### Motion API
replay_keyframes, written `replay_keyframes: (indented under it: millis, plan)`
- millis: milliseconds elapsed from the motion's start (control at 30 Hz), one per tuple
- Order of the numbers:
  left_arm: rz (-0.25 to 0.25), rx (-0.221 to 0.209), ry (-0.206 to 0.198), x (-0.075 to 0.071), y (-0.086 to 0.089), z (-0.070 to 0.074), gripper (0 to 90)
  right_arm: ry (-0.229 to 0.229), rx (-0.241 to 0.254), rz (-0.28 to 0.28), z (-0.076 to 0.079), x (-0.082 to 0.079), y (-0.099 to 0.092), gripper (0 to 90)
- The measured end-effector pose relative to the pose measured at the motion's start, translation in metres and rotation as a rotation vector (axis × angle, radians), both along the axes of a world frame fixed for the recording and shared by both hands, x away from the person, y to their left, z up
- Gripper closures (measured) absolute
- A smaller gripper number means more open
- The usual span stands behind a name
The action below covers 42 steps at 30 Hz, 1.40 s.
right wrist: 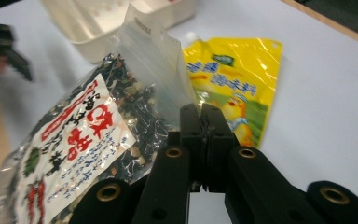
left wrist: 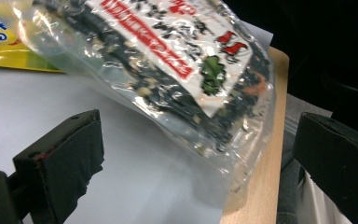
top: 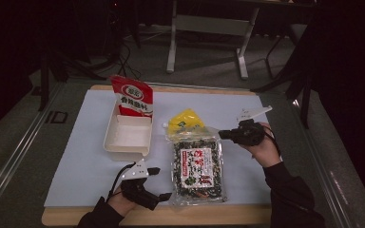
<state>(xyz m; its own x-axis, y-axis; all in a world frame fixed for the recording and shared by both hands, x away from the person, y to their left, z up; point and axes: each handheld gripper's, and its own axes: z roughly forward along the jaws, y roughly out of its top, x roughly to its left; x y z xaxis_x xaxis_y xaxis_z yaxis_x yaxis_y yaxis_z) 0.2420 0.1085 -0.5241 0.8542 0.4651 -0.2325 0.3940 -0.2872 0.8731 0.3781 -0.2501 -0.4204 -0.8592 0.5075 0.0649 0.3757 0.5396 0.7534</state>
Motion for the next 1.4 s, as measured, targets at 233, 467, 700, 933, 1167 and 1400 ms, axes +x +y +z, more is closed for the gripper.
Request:
replay_keyframes:
  millis: [233,467,700,933,1167,1400]
  plan:
    - [0.038,-0.045,0.041,0.013,0.003,0.002,9.5,-0.077,0.029,0.065,0.027,-0.025,0.01,88.9]
    - [0.027,-0.107,0.095,0.026,0.001,0.001,15.9,-0.126,0.047,0.117,0.043,-0.044,0.02,89.0]
    - [-0.106,-0.202,0.115,0.029,-0.009,0.0,45.6,-0.151,0.066,0.162,0.057,-0.057,0.026,88.9]
    - [-0.214,-0.167,0.066,0.017,-0.013,0.02,71.1,-0.155,0.077,0.177,0.063,-0.06,0.025,88.8]
    - [-0.206,-0.136,0.059,0.009,-0.011,0.038,76.0,-0.14,0.124,0.199,0.071,-0.061,0.02,88.3]
    - [-0.176,-0.096,0.028,0.007,-0.009,0.053,77.0,-0.177,0.147,0.18,0.075,-0.061,0.018,79.5]
